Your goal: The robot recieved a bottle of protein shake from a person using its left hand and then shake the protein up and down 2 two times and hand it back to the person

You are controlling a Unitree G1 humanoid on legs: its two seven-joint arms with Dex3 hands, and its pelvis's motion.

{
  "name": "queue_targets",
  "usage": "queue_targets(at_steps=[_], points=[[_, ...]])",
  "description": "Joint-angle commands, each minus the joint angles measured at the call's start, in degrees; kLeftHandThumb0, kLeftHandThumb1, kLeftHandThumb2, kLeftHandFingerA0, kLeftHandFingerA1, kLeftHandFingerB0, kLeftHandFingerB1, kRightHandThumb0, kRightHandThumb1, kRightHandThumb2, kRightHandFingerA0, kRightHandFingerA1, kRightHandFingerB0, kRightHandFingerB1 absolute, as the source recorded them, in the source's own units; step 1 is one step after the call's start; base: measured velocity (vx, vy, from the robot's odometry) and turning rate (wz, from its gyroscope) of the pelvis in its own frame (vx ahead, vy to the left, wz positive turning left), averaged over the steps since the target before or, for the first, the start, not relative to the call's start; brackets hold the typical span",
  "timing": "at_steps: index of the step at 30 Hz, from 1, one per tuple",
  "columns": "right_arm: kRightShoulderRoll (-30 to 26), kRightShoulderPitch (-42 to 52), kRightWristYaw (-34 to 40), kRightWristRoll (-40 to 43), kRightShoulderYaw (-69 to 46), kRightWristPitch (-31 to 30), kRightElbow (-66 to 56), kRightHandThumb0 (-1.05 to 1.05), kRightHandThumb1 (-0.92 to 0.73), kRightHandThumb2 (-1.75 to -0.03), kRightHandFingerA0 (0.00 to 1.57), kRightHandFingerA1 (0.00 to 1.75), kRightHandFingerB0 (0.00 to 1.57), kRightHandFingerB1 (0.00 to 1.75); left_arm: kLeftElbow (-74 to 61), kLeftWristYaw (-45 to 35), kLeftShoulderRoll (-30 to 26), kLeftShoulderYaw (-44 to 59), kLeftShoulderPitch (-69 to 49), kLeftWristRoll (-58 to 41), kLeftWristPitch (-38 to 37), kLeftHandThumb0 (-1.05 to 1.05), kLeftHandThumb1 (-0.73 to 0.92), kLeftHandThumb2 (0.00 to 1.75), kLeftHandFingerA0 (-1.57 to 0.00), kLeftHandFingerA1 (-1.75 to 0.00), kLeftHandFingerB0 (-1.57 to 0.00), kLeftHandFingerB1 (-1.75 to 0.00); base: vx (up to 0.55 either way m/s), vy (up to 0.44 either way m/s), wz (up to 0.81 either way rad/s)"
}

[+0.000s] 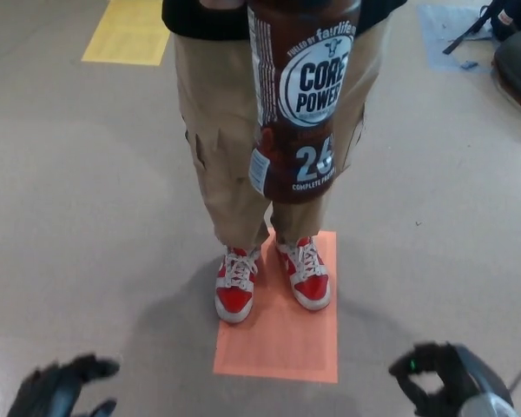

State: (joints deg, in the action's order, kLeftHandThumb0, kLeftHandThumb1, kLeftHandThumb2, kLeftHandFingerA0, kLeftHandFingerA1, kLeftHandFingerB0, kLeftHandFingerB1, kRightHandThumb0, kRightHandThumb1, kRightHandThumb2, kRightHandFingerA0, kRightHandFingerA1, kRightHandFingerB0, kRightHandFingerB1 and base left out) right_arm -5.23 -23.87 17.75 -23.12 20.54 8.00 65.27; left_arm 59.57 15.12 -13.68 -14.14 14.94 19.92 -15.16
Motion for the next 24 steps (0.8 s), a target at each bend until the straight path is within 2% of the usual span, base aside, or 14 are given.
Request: queue_targets(at_steps=[1, 3, 4, 6, 7, 8, 12, 14, 16, 20, 21, 22, 23, 24], points=[[-0.9, -4.65, 15.21, -7.07, 4.13, 10.02, 5.92, -0.46, -0.75, -0.71, 0.89, 0.64, 0.77, 0.52, -4.49, -0.45, -3.77, 1.45, 2.95, -0.59, -13.44, -0.4, 0.68, 0.6, -0.47, -0.36, -0.34, -0.32, 0.0, 0.0, 0.0], [-0.85, -5.18, 15.4, -6.62, 4.16, 10.26, 6.66, -0.47, -0.75, -0.71, 0.89, 0.63, 0.77, 0.52, -9.39, -5.69, -4.35, 2.84, 2.85, -3.62, -13.64, -0.42, 0.69, 0.61, -0.43, -0.36, -0.3, -0.31, 0.0, 0.0, 0.0], [-0.86, -5.36, 15.69, -6.81, 4.45, 10.33, 6.88, -0.46, -0.73, -0.71, 0.87, 0.63, 0.76, 0.52, -14.52, -11.42, -4.99, 4.06, 2.61, -7.3, -12.29, -0.55, 0.6, 0.77, -0.28, -0.41, -0.18, -0.37, 0.0, 0.0, 0.0], [-0.8, -5.6, 15.96, -6.87, 4.71, 10.5, 7.42, -0.46, -0.74, -0.7, 0.86, 0.61, 0.76, 0.51, -19.87, -16.5, -5.57, 5.33, 2.25, -10.63, -10.16, -0.55, 0.59, 0.77, -0.27, -0.41, -0.16, -0.37, 0.0, 0.0, 0.0], [-0.65, -5.63, 16.04, -6.52, 4.41, 10.76, 7.61, -0.46, -0.73, -0.71, 0.87, 0.63, 0.76, 0.52, -22.42, -17.64, -5.58, 6.04, 2.42, -11.89, -8.99, -0.47, 0.59, 0.74, -0.35, -0.43, -0.19, -0.36, 0.0, 0.0, 0.0], [-0.5, -5.56, 15.9, -6.32, 4.25, 10.86, 7.76, -0.46, -0.74, -0.71, 0.87, 0.62, 0.75, 0.51, -25.08, -18.99, -5.52, 6.89, 2.71, -13.81, -8.02, -0.27, 0.78, 0.64, -0.61, -0.42, -0.28, -0.3, 0.0, 0.0, 0.0], [-0.54, -5.19, 16.63, -6.73, 4.58, 11.8, 8.26, -0.46, -0.74, -0.71, 0.86, 0.63, 0.75, 0.52, -34.0, -24.21, -5.04, 9.55, 3.08, -19.68, -2.15, -0.28, 0.8, 0.64, -0.66, -0.42, -0.31, -0.31, 0.0, 0.0, 0.0], [-0.4, -5.05, 16.84, -6.66, 4.53, 11.9, 8.38, -0.46, -0.74, -0.72, 0.89, 0.68, 0.76, 0.52, -39.89, -27.9, -4.83, 10.86, 3.51, -24.14, 4.06, -0.43, 0.69, 0.61, -0.64, -0.4, -0.29, -0.3, 0.0, 0.0, 0.0], [-0.31, -5.23, 16.63, -6.49, 4.3, 11.84, 8.44, -0.47, -0.74, -0.72, 0.89, 0.68, 0.77, 0.53, -45.15, -29.9, -4.98, 11.72, 4.52, -27.14, 10.16, -0.46, 0.66, 0.6, -0.65, -0.41, -0.29, -0.3, 0.0, 0.0, 0.0], [-0.05, -5.85, 15.44, -5.95, 3.58, 10.9, 8.62, -0.46, -0.74, -0.69, 0.9, 0.65, 0.79, 0.49, -52.84, -35.56, -5.66, 13.44, 7.57, -35.61, 21.26, -0.52, 0.61, 0.59, -0.47, -0.37, -0.22, -0.28, 0.0, 0.0, 0.0], [-0.02, -5.92, 15.5, -5.9, 3.5, 11.06, 8.63, -0.46, -0.74, -0.69, 0.9, 0.65, 0.79, 0.49, -54.06, -36.39, -5.96, 13.69, 8.04, -37.03, 23.38, -0.52, 0.61, 0.59, -0.47, -0.37, -0.22, -0.28, 0.0, 0.0, 0.0], [0.06, -5.66, 15.54, -5.59, 3.18, 11.95, 8.69, -0.47, -0.75, -0.7, 0.88, 0.7, 0.79, 0.51, -56.91, -38.64, -7.26, 13.55, 8.62, -39.48, 26.48, -0.62, 0.52, 0.77, -0.23, -0.43, -0.09, -0.36, 0.0, 0.0, 0.0], [-0.02, -5.57, 15.54, -5.78, 3.35, 12.36, 8.73, -0.46, -0.75, -0.7, 0.87, 0.67, 0.76, 0.52, -58.8, -40.33, -8.12, 13.44, 9.33, -41.48, 28.87, -0.34, 0.4, 0.96, -0.01, -0.48, 0.0, -0.48, 0.0, 0.0, 0.0], [-0.17, -5.62, 15.53, -6.19, 3.71, 12.43, 8.75, -0.46, -0.75, -0.7, 0.87, 0.67, 0.76, 0.52, -59.89, -41.36, -8.54, 13.44, 9.95, -42.84, 30.59, -0.34, 0.4, 0.96, -0.01, -0.48, 0.0, -0.48, 0.0, 0.0, 0.0]])
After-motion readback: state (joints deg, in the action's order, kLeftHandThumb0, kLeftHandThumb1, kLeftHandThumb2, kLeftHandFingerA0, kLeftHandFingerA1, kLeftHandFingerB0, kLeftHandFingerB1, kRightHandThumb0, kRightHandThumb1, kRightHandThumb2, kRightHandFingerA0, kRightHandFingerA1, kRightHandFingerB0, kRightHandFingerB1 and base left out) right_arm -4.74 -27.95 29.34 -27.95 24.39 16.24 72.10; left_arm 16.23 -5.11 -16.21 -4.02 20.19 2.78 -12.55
